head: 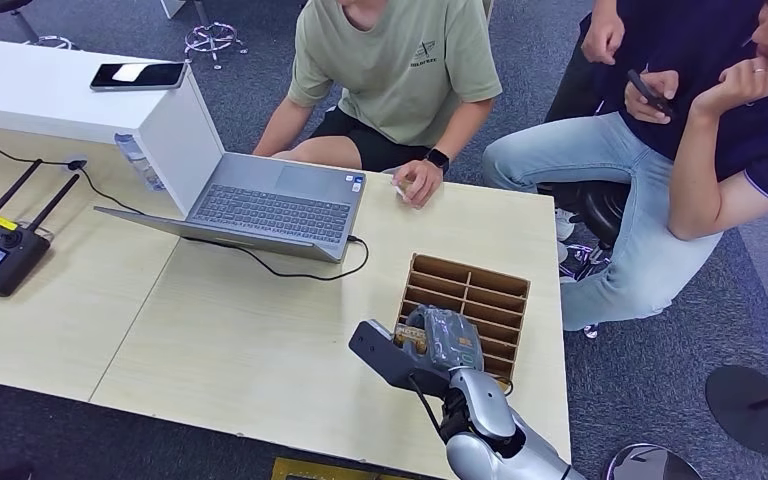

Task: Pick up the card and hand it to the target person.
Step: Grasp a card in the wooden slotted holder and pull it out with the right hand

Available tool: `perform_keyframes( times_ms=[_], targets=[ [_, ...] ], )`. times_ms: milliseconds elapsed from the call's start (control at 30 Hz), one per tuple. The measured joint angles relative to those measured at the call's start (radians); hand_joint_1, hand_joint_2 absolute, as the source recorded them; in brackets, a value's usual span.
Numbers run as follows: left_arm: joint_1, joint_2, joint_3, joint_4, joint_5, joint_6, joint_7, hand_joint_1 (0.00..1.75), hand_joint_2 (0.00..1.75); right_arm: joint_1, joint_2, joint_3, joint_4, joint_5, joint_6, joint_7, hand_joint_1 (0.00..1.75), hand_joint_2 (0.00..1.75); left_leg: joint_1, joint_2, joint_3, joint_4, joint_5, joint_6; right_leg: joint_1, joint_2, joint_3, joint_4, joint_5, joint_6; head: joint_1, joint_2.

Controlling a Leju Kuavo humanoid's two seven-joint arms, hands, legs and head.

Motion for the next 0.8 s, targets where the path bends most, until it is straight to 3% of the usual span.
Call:
perform_keyframes(
  times_ms=[400, 800],
  targets=[
    [0.000, 0.000, 0.000, 0.000, 0.000, 0.000, 0.000, 0.00, 0.00, 0.000, 0.001, 0.000, 0.001, -0.007, 0.010, 0.000, 1.03, 1.75, 0.000, 0.000, 0.000, 0.000, 0.000, 0.000, 0.000, 0.000, 0.000, 0.000, 0.000, 0.000, 0.000, 0.000],
    [0.000, 0.000, 0.000, 0.000, 0.001, 0.000, 0.000, 0.00, 0.00, 0.002, 0.003, 0.004, 0.005, -0.022, 0.009, 0.000, 0.78, 1.75, 0.000, 0.000, 0.000, 0.000, 0.000, 0.000, 0.000, 0.000, 0.000, 0.000, 0.000, 0.000, 0.000, 0.000]
  ],
)
